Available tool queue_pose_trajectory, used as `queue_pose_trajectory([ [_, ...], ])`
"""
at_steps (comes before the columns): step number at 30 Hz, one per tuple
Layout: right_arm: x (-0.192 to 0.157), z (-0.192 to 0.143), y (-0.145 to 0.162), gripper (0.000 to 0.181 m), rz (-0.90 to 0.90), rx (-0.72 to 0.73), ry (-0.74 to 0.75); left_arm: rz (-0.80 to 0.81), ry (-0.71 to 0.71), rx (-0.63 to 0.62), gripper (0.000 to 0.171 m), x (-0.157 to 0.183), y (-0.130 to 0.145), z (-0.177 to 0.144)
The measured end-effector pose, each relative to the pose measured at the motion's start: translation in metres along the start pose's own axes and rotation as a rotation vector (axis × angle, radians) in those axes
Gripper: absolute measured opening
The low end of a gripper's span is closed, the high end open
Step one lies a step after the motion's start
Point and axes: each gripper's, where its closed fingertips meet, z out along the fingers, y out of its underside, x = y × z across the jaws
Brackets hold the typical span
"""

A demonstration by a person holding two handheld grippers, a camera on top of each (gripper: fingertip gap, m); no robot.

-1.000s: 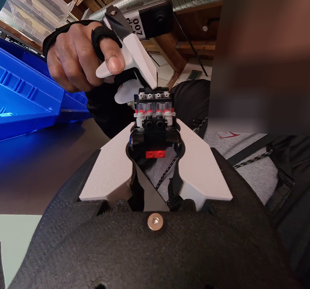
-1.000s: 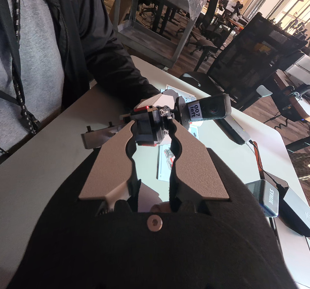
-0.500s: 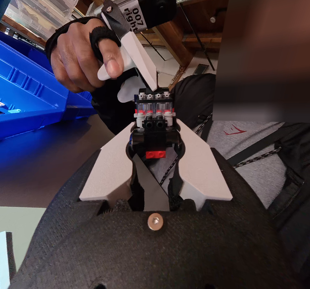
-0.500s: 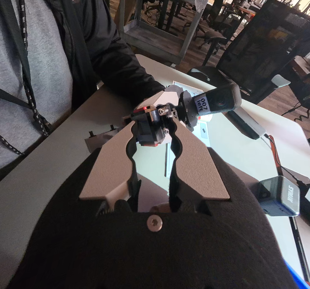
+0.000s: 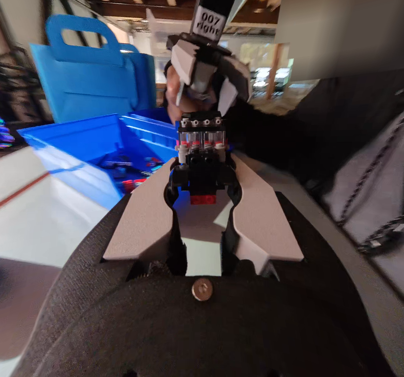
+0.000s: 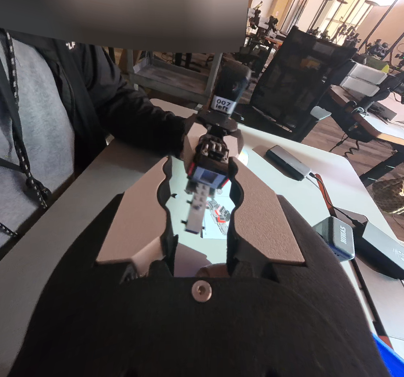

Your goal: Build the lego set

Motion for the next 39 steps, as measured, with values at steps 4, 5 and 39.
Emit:
queue_pose_trajectory([
  [4,0.008,0.007,0.002,0.043,0.014,-0.021,0.043,0.205,-0.141,-0.068,0.043,-0.012,0.007,-0.002],
  [5,0.008,0.01,0.004,0.042,0.014,-0.036,0.047,0.247,-0.16,-0.079,0.043,-0.013,0.008,-0.001],
  [39,-0.056,0.105,0.129,0.028,0.287,-0.307,0.036,0.148,-0.656,0.177,0.043,-0.001,-0.031,-0.125],
])
